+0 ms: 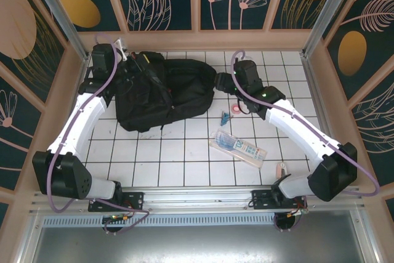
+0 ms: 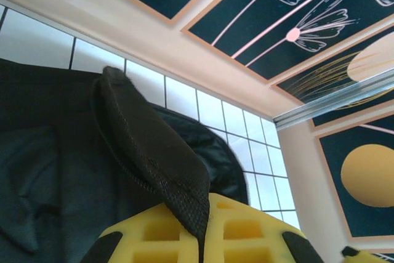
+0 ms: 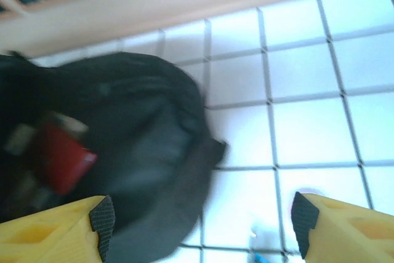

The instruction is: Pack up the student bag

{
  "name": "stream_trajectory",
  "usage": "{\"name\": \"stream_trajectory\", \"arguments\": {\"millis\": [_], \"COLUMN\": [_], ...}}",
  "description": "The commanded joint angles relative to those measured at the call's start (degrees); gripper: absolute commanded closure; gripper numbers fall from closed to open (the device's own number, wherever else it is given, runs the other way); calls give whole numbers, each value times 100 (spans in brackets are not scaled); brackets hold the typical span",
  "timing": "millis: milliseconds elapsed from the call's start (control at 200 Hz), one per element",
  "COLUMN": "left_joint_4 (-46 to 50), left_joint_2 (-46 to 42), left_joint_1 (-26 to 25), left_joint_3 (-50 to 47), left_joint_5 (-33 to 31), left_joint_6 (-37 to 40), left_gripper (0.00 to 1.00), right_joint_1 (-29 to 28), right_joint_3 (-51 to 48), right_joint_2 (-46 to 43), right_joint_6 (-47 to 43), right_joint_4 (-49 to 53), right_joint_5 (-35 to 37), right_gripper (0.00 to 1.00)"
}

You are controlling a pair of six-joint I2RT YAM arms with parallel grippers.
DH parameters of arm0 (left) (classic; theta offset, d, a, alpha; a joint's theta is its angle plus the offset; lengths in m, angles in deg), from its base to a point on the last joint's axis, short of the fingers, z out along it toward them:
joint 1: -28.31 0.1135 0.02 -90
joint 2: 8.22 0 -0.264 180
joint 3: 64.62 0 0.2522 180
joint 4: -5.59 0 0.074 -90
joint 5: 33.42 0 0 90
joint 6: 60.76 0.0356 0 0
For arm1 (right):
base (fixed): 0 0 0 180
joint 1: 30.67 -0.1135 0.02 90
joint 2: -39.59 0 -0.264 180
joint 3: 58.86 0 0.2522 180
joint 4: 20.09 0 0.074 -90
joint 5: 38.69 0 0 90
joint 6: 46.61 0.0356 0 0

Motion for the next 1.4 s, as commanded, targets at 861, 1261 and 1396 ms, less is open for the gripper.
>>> {"name": "stream_trajectory", "arguments": {"millis": [861,1261,1396], "left_joint_4": [-1805,-1793,-1789], "left_joint_2": [-855,-884,-892], "left_joint_1": [-358,-365,-360], "left_joint_3": [-1457,-1457,-1464], "left_joint_5": [479,514,514], "left_joint_6": [-250,-217,-197], "left_gripper": [100,100,100], "right_joint_1": [1119,1123,1128], "right_joint_3": [2044,1553,1430], "right_joint_2": [4041,4172,4253], "right_joint_6": [890,907,914], "right_joint_4": [2386,2004,1898], "right_joint_5": [-973,-986,-990], "right_gripper": [10,14,18]}}
